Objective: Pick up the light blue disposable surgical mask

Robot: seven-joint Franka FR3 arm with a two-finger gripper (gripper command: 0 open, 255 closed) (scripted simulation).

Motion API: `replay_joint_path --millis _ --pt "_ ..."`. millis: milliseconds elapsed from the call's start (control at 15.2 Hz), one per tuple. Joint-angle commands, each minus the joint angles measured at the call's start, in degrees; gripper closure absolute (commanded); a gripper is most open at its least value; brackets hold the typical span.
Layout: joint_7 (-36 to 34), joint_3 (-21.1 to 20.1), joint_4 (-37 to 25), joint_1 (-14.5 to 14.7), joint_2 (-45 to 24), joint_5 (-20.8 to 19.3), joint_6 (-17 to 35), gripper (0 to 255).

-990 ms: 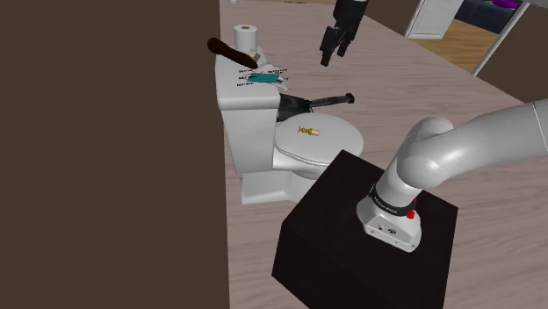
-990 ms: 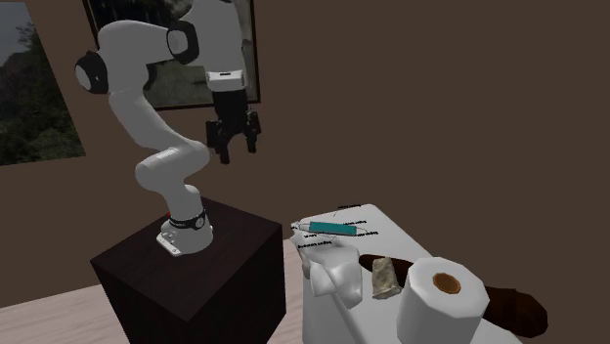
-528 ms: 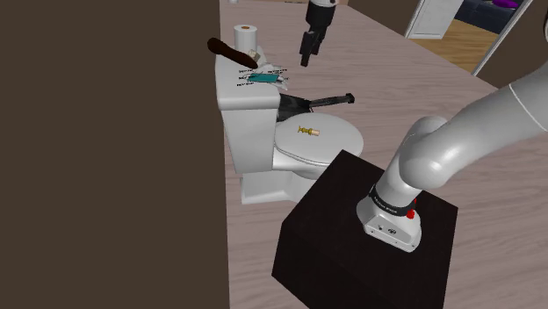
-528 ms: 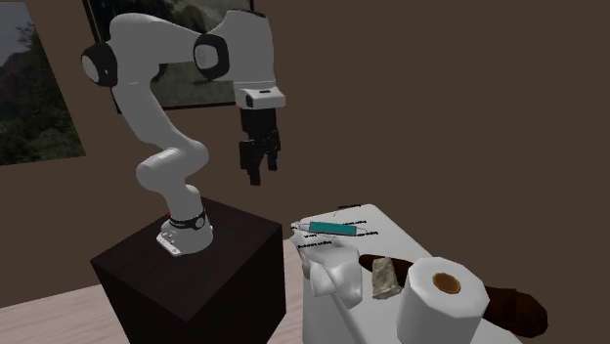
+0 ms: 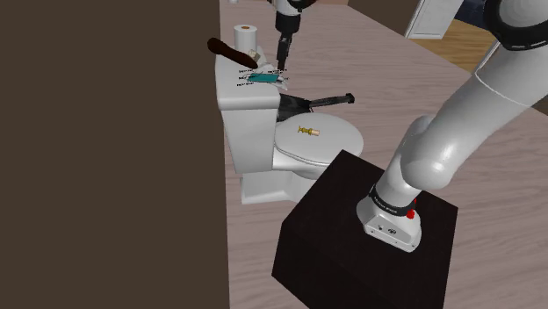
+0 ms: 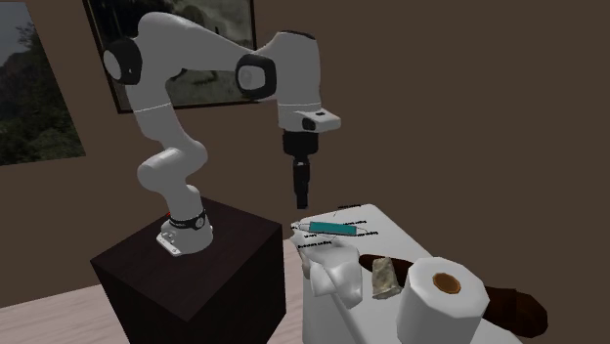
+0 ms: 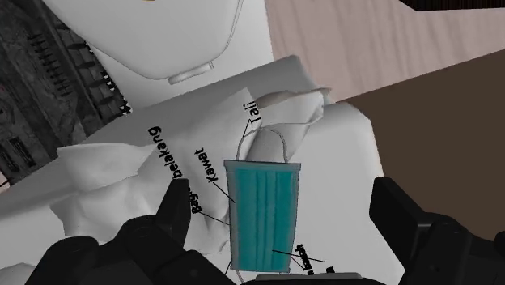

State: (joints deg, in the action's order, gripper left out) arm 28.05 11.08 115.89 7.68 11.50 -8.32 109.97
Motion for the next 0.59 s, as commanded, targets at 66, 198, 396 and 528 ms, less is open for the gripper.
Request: replay_joint_path --millis 66,198,396,528 --pt "5.57 0.08 -4.63 1.04 -6.57 0.52 1.83 0" --pt "9.03 -0.15 -7.92 1.54 -10.73 0.88 2.62 0" --pt "11.53 -0.51 -9.88 1.79 -13.99 1.1 3.85 0" --pt "11.38 -0.49 -8.62 1.76 -14.23 1.07 5.34 0"
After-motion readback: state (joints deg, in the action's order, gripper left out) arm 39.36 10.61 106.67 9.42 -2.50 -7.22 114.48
